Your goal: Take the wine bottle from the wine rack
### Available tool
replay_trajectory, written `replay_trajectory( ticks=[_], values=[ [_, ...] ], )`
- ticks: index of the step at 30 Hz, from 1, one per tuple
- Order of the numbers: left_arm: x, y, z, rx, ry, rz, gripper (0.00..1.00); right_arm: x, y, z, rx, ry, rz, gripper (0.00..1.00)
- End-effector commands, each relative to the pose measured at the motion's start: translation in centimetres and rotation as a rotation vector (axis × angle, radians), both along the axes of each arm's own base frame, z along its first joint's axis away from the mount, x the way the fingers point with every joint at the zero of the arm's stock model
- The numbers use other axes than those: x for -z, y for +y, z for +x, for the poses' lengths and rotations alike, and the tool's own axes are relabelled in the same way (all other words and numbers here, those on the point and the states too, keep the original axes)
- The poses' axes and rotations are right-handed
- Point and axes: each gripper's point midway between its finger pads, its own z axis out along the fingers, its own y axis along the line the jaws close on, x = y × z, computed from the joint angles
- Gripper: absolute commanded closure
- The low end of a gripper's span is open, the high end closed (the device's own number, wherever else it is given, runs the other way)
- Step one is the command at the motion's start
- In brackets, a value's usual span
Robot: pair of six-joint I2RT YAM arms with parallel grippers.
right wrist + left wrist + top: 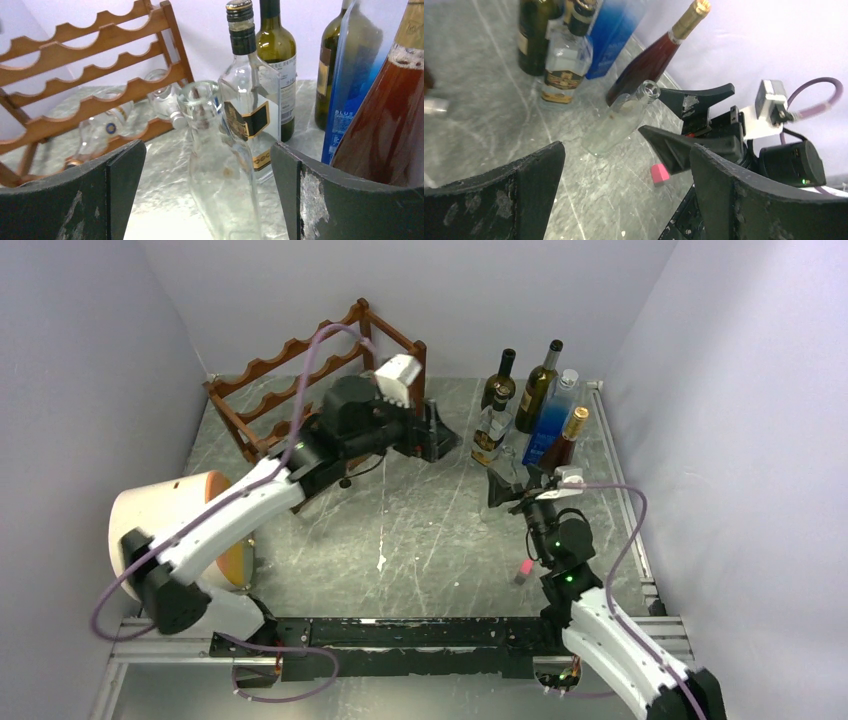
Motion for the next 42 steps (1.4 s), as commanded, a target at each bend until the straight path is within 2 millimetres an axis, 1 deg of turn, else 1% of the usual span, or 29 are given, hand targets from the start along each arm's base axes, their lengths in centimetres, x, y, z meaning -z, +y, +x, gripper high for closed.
replay_trajectory(
  ticks=[1,2,3,4,5,6,8,9,11,12,13,15,16,17,19,20,22,25,32,39,42],
  values=[
    [-3.5,6.0,-1.0,-0.158,-0.097,0.009,0.01,2.5,-0.4,-1.5,0.010,0.308,0.061,0.00],
    [-3.9,7.4,-1.3,-0.191,-0.107,0.012,0.01,1.8,-0.8,-1.9,0.033,0.343,0.099,0.00],
    [-4.0,8.8,-1.8,-0.225,-0.111,0.024,0.00,1.8,-1.5,-2.4,0.067,0.404,0.112,0.00],
    [-4.7,10.1,-2.0,-0.263,-0.129,0.023,0.00,0.3,-1.9,-2.7,0.085,0.408,0.128,0.00],
    [-5.0,11.7,-2.5,-0.299,-0.137,0.038,0.00,-0.7,-2.3,-3.1,0.103,0.432,0.125,0.00],
    [-5.5,13.2,-2.8,-0.339,-0.151,0.047,0.00,-1.2,-3.0,-3.7,0.132,0.475,0.110,0.00],
    [-6.5,16.3,-3.4,-0.426,-0.176,0.061,0.01,-3.9,-3.6,-4.5,0.148,0.491,0.093,0.00],
    [-7.0,18.1,-3.6,-0.488,-0.192,0.070,0.01,-6.6,-3.8,-5.0,0.139,0.462,0.079,0.00],
    [-8.1,21.1,-4.5,-0.572,-0.214,0.065,0.02,-9.7,-4.5,-5.8,0.144,0.437,0.035,0.00],
    [-8.5,22.6,-4.8,-0.608,-0.245,0.088,0.02,-11.5,-5.0,-6.1,0.155,0.415,0.026,0.00],
    [-9.0,24.0,-5.3,-0.644,-0.259,0.088,0.02,-12.8,-5.5,-6.5,0.169,0.398,0.013,0.00],
    [-9.8,26.3,-6.1,-0.700,-0.280,0.078,0.02,-15.8,-6.6,-7.3,0.195,0.352,0.002,0.00],
    [-10.3,27.4,-6.7,-0.722,-0.293,0.064,0.02,-16.9,-6.9,-7.7,0.203,0.334,-0.002,0.00],
    [-10.6,28.2,-7.1,-0.740,-0.300,0.059,0.02,-18.2,-7.4,-8.1,0.210,0.307,-0.002,0.00],
    [-11.1,29.6,-7.9,-0.770,-0.309,0.046,0.02,-20.3,-7.9,-8.8,0.219,0.267,-0.002,0.00],
    [-11.2,30.2,-8.2,-0.782,-0.311,0.042,0.02,-21.2,-8.2,-9.1,0.223,0.249,-0.001,0.00],
    [-11.2,31.0,-8.6,-0.804,-0.313,0.041,0.02,-22.5,-8.6,-9.5,0.232,0.227,0.002,0.00],
    [-11.0,31.7,-8.8,-0.823,-0.312,0.048,0.02,-23.4,-9.2,-9.8,0.256,0.208,0.003,0.00],
    [-10.8,31.3,-8.3,-0.823,-0.314,0.073,0.02,-23.7,-9.5,-9.9,0.271,0.188,0.017,0.00],
    [-10.2,30.0,-7.5,-0.797,-0.303,0.099,0.02,-23.2,-9.5,-9.6,0.274,0.195,0.018,0.00],
    [-10.1,29.9,-7.4,-0.795,-0.301,0.103,0.02,-23.0,-9.4,-9.6,0.272,0.201,0.020,0.00]
  ],
)
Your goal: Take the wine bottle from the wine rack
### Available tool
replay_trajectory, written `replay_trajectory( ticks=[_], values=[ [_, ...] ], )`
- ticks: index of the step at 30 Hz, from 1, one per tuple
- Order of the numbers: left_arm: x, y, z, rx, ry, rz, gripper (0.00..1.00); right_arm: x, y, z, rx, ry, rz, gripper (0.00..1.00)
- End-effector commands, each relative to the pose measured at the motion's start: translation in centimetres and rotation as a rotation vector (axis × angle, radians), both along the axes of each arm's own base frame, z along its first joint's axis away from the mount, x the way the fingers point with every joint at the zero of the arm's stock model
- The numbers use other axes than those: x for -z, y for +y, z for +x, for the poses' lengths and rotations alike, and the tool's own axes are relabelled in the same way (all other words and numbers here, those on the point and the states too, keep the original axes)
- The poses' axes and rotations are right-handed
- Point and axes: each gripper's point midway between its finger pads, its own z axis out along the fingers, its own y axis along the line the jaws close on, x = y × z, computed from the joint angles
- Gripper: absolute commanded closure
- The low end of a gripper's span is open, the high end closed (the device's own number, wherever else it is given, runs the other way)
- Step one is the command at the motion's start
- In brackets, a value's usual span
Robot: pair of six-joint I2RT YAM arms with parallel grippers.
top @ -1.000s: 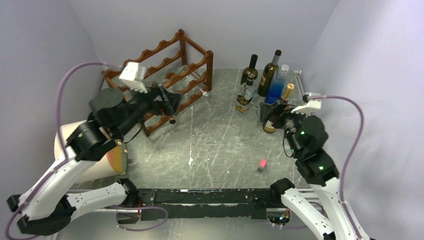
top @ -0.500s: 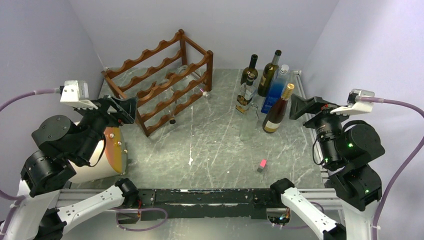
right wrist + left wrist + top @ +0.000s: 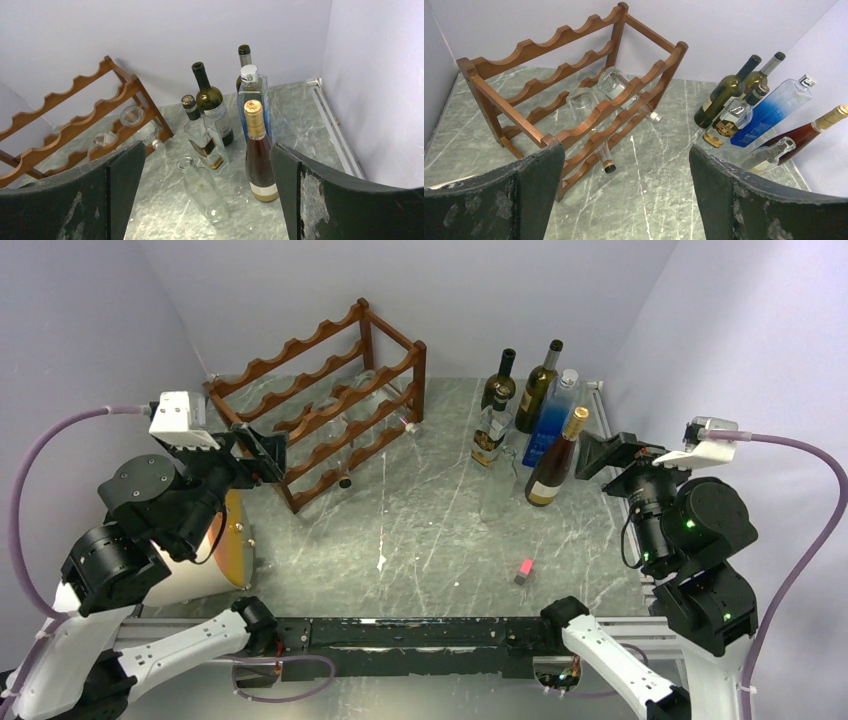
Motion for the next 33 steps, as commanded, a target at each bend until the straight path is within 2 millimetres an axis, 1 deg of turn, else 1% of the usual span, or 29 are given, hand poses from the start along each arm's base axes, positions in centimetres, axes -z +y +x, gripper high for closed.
replay_trajectory(
  ticks=[1,10,18,26,33],
  values=[
    [0.1,0.0,0.3,-0.005,-0.001,0.022,0.02,0.3,-0.3,-0.1,0.012,0.005,-0.005,0.00],
    [0.4,-0.2,0.3,0.002,0.000,0.022,0.03,0.2,-0.5,-0.3,0.020,-0.001,0.008,0.00],
    [0.8,-0.8,0.5,0.019,0.008,0.023,0.02,0.6,-0.1,-0.1,0.009,0.010,0.008,0.00],
    [1.3,-1.3,0.8,0.026,0.012,0.031,0.02,0.4,-0.1,0.0,0.006,0.003,0.018,0.00],
    [1.3,-1.5,0.8,0.032,0.014,0.025,0.02,0.8,0.1,-0.3,-0.010,-0.002,0.000,0.00]
  ],
)
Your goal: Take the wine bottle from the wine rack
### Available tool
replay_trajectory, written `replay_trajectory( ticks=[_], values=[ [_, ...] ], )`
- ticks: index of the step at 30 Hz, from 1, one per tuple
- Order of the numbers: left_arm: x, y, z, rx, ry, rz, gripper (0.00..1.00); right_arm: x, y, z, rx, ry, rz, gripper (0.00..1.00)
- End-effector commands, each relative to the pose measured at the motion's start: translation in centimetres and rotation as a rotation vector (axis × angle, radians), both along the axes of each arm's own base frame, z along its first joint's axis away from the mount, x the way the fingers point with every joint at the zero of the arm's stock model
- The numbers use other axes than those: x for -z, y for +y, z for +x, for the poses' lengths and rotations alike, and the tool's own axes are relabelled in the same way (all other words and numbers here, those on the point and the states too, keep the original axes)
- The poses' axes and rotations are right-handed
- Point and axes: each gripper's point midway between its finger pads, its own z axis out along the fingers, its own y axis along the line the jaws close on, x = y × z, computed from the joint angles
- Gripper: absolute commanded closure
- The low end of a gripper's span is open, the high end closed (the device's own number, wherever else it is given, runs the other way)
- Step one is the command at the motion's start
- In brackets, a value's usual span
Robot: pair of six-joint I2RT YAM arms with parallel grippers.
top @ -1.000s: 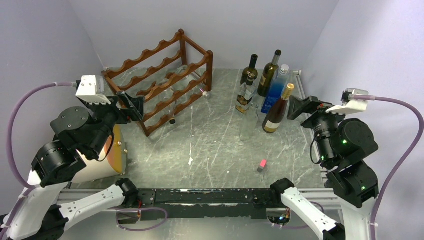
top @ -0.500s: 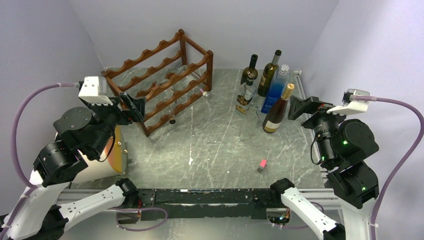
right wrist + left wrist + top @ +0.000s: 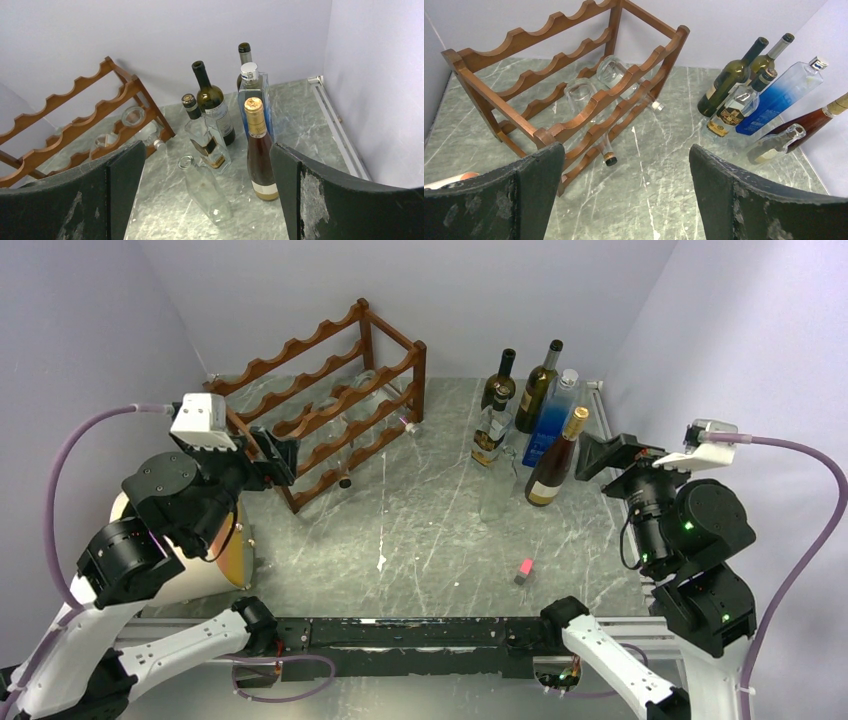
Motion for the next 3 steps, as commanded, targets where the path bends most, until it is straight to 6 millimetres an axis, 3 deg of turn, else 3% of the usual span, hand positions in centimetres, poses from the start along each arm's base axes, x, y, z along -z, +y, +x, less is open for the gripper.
replay_trajectory(
  ticks=[1,3],
  values=[
    [-0.58,-0.29,0.14,0.010,-0.022,-0.018,0.02,0.72,-0.09,-0.20,-0.004,-0.010,-0.017,0.00],
    [-0.57,-0.39,0.13,0.015,-0.021,-0.020,0.02,0.64,-0.45,-0.31,0.016,-0.010,-0.002,0.00]
  ],
)
